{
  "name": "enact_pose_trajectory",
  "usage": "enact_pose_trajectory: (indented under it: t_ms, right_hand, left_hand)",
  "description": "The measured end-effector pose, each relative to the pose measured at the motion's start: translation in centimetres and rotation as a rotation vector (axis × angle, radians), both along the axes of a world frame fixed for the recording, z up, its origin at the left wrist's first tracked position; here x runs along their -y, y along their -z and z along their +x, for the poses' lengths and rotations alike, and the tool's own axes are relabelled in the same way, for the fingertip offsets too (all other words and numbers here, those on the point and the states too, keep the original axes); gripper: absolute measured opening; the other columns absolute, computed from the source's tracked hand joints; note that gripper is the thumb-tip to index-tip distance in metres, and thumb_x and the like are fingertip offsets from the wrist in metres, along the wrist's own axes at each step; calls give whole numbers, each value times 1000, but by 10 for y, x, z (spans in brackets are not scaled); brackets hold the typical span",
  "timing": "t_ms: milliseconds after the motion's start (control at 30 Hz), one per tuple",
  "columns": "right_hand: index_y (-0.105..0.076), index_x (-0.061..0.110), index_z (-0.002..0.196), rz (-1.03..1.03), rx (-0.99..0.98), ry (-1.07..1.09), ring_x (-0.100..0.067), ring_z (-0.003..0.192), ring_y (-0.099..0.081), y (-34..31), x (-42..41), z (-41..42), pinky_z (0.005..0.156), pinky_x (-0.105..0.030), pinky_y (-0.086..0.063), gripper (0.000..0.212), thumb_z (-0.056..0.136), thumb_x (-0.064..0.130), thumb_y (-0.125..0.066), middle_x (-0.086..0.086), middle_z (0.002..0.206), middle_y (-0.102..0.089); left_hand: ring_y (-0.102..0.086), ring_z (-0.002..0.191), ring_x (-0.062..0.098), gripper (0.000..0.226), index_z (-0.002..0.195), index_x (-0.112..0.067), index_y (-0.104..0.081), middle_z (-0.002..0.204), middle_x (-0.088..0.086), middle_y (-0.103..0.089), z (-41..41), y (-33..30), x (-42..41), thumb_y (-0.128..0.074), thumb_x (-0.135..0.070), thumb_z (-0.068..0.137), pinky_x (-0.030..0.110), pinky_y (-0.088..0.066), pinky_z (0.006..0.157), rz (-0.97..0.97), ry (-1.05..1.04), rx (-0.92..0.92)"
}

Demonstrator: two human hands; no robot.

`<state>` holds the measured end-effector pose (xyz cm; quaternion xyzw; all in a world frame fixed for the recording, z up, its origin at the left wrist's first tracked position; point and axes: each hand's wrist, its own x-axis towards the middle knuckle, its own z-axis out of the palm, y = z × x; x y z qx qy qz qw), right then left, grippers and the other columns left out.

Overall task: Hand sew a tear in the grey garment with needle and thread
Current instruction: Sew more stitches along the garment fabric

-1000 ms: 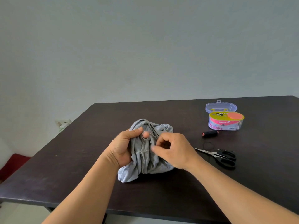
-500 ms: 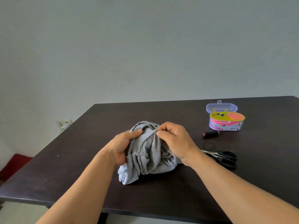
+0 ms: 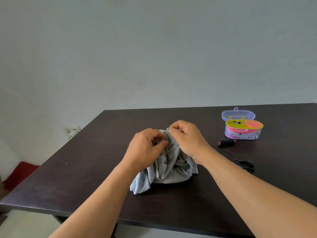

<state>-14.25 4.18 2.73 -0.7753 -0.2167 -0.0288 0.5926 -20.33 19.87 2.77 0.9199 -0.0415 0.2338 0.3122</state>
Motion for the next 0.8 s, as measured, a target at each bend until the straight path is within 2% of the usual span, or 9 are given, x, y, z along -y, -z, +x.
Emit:
enact_pose_trajectory:
  t_ms: [33,100,200,267,367,467,533,633,800]
  right_hand:
    - [-69,14,85,-5,29,-4,-4,63,-53,-6,0,2,63,-21,-45,12,93,17,-60,2,72,-66]
    - [-69,15,82,18,77,-21,-4,65,-55,-20,-1,5,65,-21,-46,13,91,17,-61,3,74,-69]
    - [-71,15,83,51,104,-48,-4,68,-56,-40,2,10,66,-19,-44,13,92,19,-62,4,76,-69]
    - [-71,17,85,32,92,-47,-3,61,-53,-41,6,14,62,-19,-44,14,94,21,-61,10,66,-64]
    - [-67,21,83,-24,4,-32,-3,45,-42,-27,14,19,58,-26,-41,15,96,22,-60,17,45,-50]
    - [-69,19,82,-38,-45,-56,-3,45,-41,-17,20,11,56,-24,-41,19,97,27,-60,14,46,-48]
    - [-70,16,84,-35,-46,-140,-1,50,-48,-13,21,0,58,-20,-46,21,96,31,-61,13,52,-54]
    - [-74,19,83,-117,37,-203,-3,63,-54,-6,15,-14,66,-23,-48,14,87,32,-73,1,69,-65]
    - [-67,17,63,-133,219,-46,-3,47,-50,10,1,-36,52,-22,-44,25,81,32,-77,11,50,-58]
  left_hand:
    - [-61,69,3,2,87,-29,-71,77,-11,-68,3,-6,-1,-71,-28,89,21,-48,65,-67,17,-36]
    - [-59,60,3,11,84,-27,-70,71,-10,-70,10,-19,-5,-67,-22,93,19,-48,61,-213,43,-67]
    - [-54,61,14,17,83,-16,-67,69,2,-64,17,-40,-13,-60,-15,98,24,-48,58,-551,115,-177]
    - [-57,62,14,18,86,-11,-67,71,4,-64,16,-42,-15,-56,-13,100,23,-50,59,-723,174,-275]
    - [-61,68,13,8,88,-12,-68,74,1,-67,11,-27,-21,-65,-14,95,27,-52,68,-719,205,-333]
    - [-62,70,15,5,93,-13,-69,74,2,-66,5,-12,-25,-66,-17,94,31,-54,71,-774,208,-359]
    - [-63,68,14,8,97,-12,-68,74,2,-66,3,-9,-23,-63,-18,96,29,-55,69,-853,223,-351]
    - [-64,64,12,11,104,-10,-65,72,2,-66,2,-10,-18,-56,-15,99,26,-56,64,-974,257,-329]
    - [-60,60,15,15,102,-11,-67,72,7,-60,4,-17,-12,-53,-16,100,27,-55,58,-1098,257,-300]
